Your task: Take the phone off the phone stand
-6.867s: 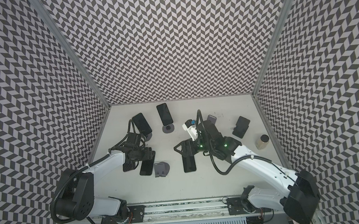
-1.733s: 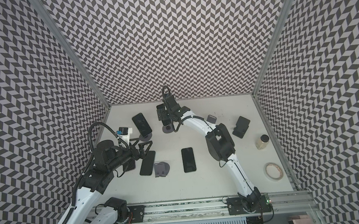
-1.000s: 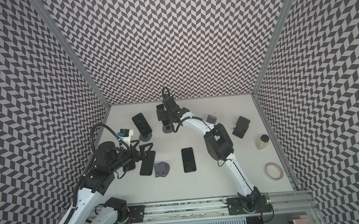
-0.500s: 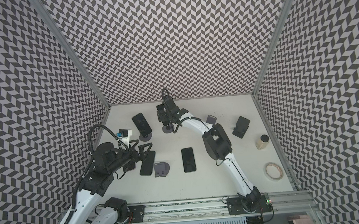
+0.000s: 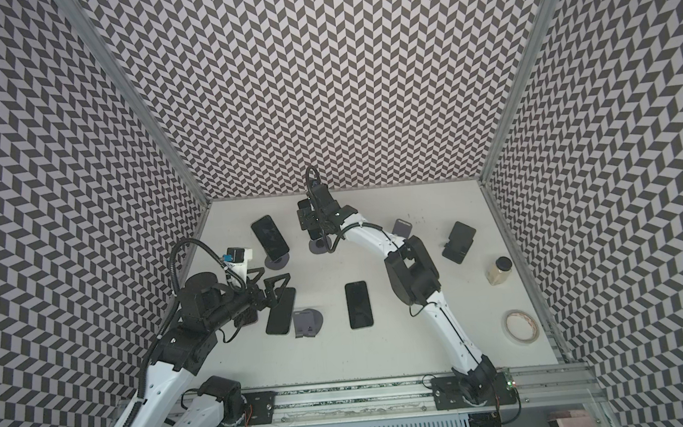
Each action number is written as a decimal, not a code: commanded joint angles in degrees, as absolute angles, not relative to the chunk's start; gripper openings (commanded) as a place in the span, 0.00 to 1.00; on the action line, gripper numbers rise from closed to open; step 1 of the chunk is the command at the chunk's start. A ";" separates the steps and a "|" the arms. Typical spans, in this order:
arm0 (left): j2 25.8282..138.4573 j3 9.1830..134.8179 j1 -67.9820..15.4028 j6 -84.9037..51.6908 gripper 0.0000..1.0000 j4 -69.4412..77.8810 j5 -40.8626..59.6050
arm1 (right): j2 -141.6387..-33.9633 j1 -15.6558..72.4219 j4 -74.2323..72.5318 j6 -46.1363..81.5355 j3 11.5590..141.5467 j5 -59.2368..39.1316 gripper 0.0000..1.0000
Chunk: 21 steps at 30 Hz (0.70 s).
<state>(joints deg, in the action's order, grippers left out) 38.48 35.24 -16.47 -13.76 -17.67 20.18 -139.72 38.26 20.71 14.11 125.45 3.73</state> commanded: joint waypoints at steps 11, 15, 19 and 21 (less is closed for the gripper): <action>37.13 34.38 -16.70 -13.71 1.00 -17.05 19.03 | -142.02 39.20 21.27 11.82 127.97 7.66 0.85; 37.10 34.11 -16.70 -13.71 1.00 -17.05 18.81 | -141.61 39.31 21.05 11.51 127.97 8.20 0.82; 37.00 33.86 -16.70 -13.80 1.00 -16.96 18.76 | -141.16 39.29 20.72 11.23 127.88 8.31 0.79; 36.86 33.84 -16.70 -13.80 1.00 -17.01 18.72 | -140.86 39.38 20.57 11.29 127.75 8.53 0.78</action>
